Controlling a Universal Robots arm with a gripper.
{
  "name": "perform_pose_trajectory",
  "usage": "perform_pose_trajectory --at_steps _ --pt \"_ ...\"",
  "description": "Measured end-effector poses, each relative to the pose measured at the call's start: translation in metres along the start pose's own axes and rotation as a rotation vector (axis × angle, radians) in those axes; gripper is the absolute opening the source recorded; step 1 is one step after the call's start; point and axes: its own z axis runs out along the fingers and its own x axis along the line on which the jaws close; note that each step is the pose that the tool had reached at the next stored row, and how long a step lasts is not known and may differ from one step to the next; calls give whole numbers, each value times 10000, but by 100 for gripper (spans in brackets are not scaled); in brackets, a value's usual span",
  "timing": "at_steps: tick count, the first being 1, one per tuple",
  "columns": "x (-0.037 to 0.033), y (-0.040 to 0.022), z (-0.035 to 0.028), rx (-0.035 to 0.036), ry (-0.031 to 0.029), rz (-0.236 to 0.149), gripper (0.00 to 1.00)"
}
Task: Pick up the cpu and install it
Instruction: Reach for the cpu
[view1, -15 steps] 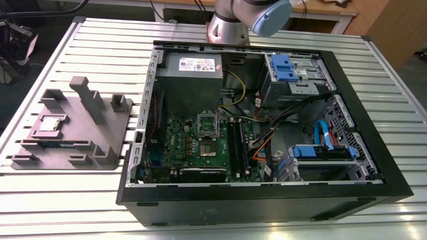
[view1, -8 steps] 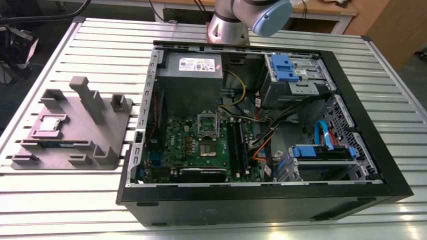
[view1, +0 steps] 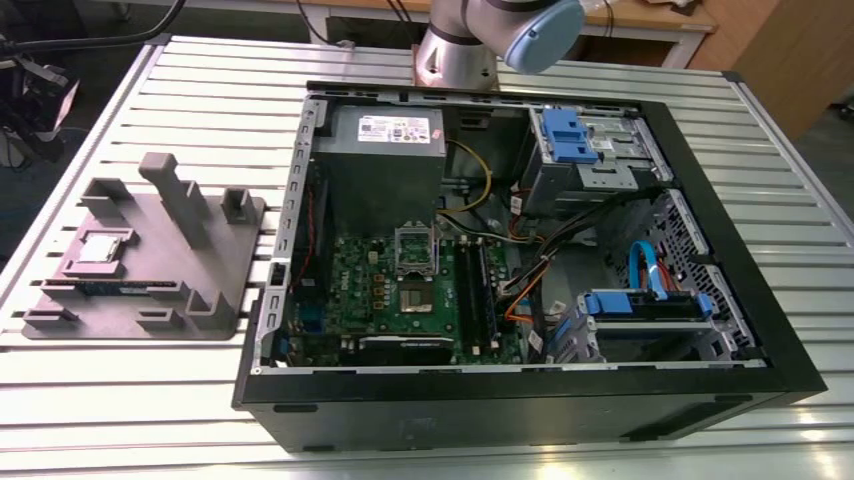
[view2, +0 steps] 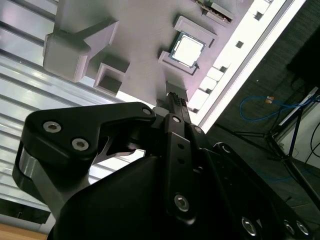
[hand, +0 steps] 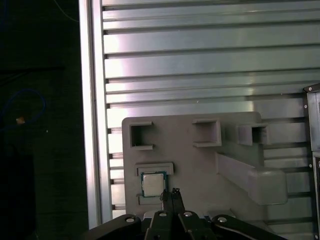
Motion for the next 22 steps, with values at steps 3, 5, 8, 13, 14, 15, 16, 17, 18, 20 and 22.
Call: perform_pose_trajectory --at_steps 3,5,8,13,14,15,16,17,18,20,22 --pt "0 0 5 1 2 0 11" --pt "0 0 7 1 1 0 11" --pt "0 -1 10 0 0 0 11" --pt "1 -1 26 1 1 0 11" --pt "1 -2 28 -1 -1 -1 11" --pt "3 -2 29 -2 -2 -1 11" --pt "4 -2 29 -1 -3 -1 11" --pt "4 -2 29 0 -2 -1 11" --pt "5 -2 28 0 -2 0 11" --pt "5 -2 28 0 -1 0 11" --pt "5 -2 29 1 0 0 11"
